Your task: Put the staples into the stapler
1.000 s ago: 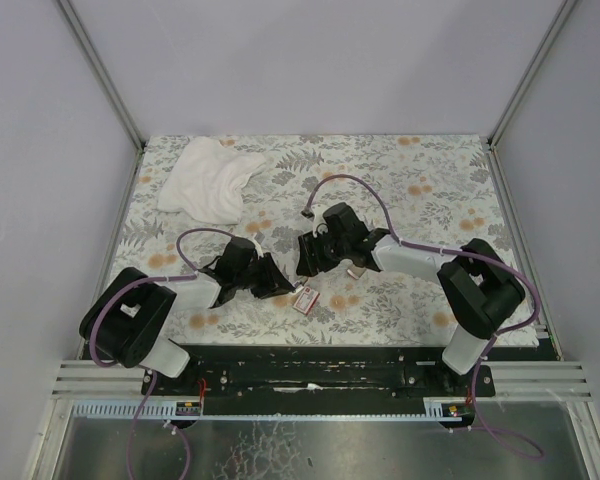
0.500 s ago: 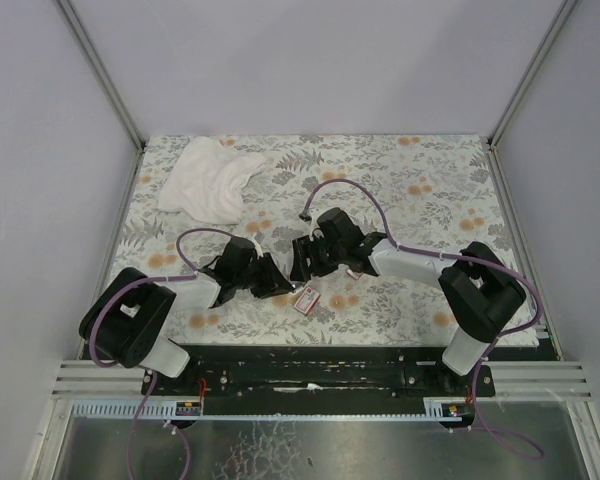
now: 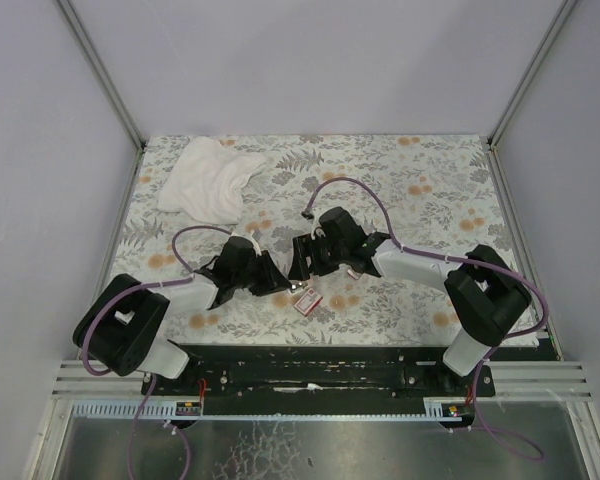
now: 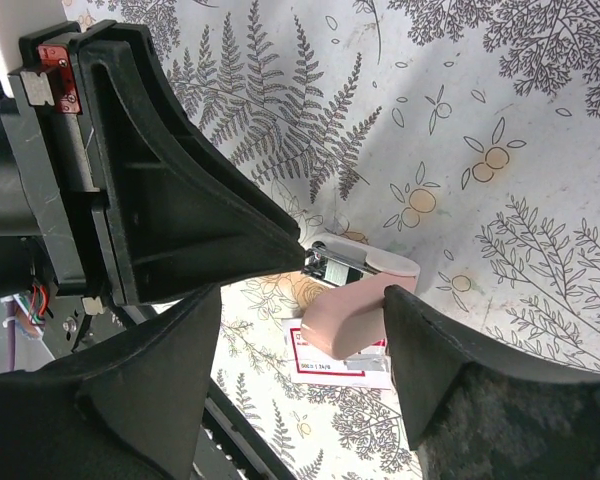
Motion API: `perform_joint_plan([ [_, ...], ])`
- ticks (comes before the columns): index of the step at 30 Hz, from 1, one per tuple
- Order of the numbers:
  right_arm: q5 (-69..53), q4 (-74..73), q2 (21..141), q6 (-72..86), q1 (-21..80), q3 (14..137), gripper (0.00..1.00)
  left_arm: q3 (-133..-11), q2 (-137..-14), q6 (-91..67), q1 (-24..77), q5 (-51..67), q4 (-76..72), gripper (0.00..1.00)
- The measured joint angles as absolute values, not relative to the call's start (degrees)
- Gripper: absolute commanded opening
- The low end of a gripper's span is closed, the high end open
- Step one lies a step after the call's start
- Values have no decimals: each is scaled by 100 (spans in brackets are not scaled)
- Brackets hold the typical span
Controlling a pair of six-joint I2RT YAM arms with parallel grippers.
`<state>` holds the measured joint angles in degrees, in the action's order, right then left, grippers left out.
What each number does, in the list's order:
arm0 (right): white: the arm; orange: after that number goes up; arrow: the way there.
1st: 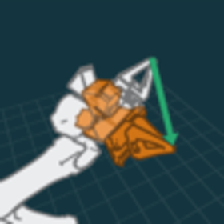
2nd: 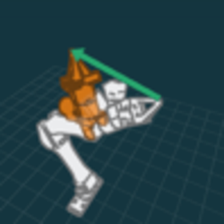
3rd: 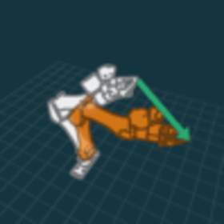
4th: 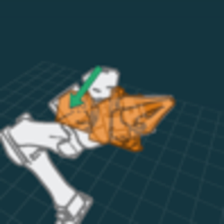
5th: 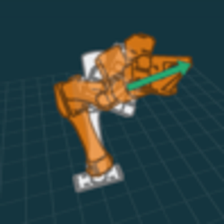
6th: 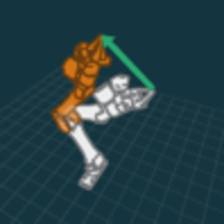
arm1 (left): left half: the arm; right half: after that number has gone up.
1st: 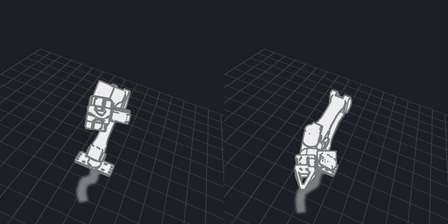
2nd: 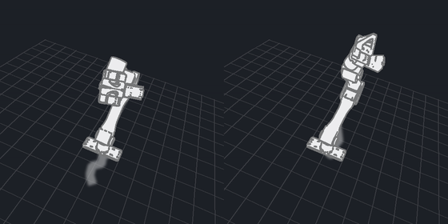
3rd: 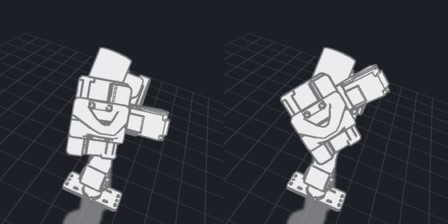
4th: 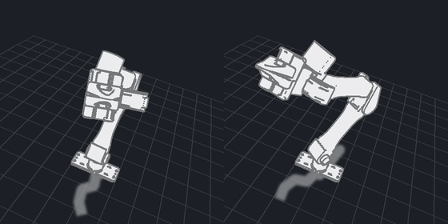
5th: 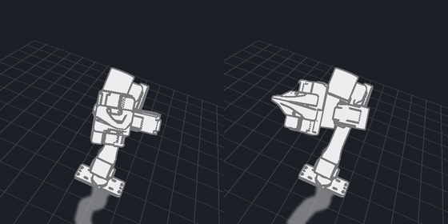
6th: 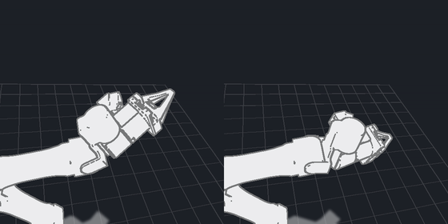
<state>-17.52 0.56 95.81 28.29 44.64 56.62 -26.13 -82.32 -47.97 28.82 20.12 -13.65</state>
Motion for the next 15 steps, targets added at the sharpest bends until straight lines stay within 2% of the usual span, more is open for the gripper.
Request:
perform_joint_plan([
  [15, -1949, 344, 9727, 3326, 4471, 5435, 69, -2484, -8263, -4818, 2882, 2045, -1507, 24],
])
